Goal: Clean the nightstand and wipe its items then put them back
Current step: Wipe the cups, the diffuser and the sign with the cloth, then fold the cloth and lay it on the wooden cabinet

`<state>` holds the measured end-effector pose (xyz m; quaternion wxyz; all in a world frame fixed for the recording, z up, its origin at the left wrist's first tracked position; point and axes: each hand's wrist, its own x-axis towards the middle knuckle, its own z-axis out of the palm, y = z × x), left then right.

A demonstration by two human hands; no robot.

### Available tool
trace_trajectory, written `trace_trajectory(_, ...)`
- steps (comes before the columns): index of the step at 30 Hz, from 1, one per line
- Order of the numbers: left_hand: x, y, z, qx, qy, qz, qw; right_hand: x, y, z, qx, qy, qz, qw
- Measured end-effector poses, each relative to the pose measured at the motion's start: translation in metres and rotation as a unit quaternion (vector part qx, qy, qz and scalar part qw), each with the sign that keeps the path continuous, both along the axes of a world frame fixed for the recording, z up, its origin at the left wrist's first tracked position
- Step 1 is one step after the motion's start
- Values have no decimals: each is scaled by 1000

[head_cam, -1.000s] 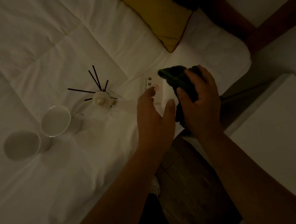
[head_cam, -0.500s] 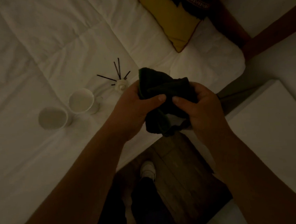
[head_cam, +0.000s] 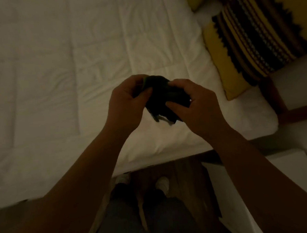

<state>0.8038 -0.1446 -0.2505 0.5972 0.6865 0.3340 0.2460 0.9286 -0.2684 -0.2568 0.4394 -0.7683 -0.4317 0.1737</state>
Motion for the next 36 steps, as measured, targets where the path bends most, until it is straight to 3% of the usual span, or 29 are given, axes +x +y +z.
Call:
trace_trajectory(4,-64,13,46,85,-11,124,989,-45,41,43,18,-115,70,991)
trace_trajectory(11,-186,22,102,102,-15,308,946,-140,90,97,57,-111,227,966)
trace_trajectory(16,-301,15,132,120,10,404,907,-223,115,125,103,-142,394,902)
trace_trajectory(22,-426,-7,159,114,40,508,853,-335,128,146,204,-118,501,833)
trace_trajectory(28,-574,-52,196,111,45,570,813,-492,125,169,113,-5,560,820)
trace_trajectory(31,-638,-70,204,109,51,600,791,-573,124,169,86,-56,563,820)
trace_trajectory(36,-742,-92,205,105,72,664,737,-672,153,178,19,-87,637,766)
